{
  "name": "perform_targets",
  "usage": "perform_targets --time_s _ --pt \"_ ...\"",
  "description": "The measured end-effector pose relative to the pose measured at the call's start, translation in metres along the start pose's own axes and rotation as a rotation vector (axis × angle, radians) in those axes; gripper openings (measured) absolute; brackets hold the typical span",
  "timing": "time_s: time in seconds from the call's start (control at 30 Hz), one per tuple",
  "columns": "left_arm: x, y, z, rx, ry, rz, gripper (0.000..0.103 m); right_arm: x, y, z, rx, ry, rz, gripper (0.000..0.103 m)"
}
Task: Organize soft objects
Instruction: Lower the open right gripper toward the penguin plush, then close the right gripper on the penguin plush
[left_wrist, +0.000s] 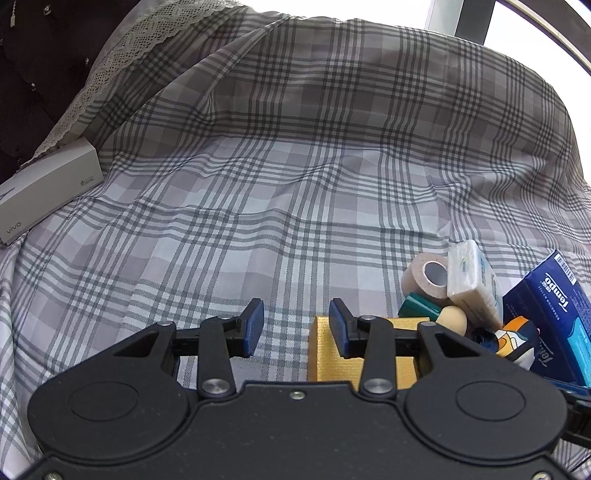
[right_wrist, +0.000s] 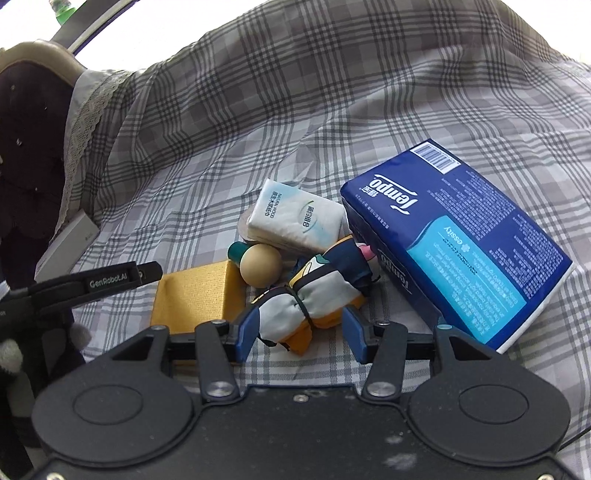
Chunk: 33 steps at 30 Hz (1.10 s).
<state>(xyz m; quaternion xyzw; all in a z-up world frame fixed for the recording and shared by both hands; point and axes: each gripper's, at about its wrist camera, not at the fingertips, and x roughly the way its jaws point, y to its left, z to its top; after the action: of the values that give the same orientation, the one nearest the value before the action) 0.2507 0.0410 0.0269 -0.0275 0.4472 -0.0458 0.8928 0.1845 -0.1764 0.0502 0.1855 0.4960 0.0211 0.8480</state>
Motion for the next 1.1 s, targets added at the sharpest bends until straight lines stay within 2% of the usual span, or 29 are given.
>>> perform_targets --time_s 0.17,0.43,0.93,1.03,1.1 --pt "0.000 0.014 0.000 -0.039 0.006 -0.006 0.040 0.013 -0.004 0.006 0.137 0.031 -0.028 0.050" --pt "0.001 0.026 0.001 -0.082 0.018 -0.002 0.040 0.039 -0.001 0.019 0.267 0.064 -0.062 0.053" --pt "-0.005 0.025 0.001 -0.072 0.011 -0.022 0.040 0.076 0.019 0.034 0.267 0.029 -0.190 0.061" --pt "-0.005 0.026 0.000 -0.071 0.013 -0.023 0.040 0.078 0.018 0.036 0.280 0.012 -0.216 0.069" --pt "-0.004 0.025 0.000 -0.070 0.015 -0.023 0.040 0.080 0.018 0.037 0.286 0.006 -0.239 0.080"
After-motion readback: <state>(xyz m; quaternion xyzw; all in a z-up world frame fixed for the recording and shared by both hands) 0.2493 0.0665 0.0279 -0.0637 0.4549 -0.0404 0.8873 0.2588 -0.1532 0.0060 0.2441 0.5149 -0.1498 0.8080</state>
